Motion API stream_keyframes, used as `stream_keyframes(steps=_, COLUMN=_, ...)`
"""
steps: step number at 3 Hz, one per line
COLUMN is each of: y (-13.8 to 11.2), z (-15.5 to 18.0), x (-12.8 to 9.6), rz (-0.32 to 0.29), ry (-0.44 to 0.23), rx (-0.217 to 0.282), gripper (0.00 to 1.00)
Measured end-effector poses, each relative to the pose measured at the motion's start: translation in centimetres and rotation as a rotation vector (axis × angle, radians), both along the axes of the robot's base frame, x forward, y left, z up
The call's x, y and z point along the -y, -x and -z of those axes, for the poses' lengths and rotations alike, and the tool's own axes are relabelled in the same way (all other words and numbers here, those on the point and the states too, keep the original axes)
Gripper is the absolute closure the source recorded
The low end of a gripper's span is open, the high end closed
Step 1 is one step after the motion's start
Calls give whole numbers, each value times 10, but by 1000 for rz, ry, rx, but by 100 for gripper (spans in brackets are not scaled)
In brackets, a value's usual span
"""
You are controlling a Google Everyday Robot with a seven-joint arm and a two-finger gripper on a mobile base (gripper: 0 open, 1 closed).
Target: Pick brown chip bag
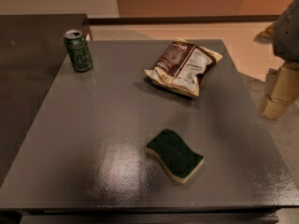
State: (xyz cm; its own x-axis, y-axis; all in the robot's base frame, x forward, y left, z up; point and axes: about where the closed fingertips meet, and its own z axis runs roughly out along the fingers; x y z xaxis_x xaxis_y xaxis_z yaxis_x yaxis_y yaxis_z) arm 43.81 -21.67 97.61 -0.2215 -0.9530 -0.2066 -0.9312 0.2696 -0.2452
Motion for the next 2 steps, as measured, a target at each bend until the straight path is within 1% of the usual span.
stream_keyframes(steps=1, y=0, z=0, x=0, rz=0, ry=0, rx=0, gripper=0)
stream_keyframes(steps=2, y=-6, z=4, x=-4, rz=-24, ry=2, rx=7, gripper=0)
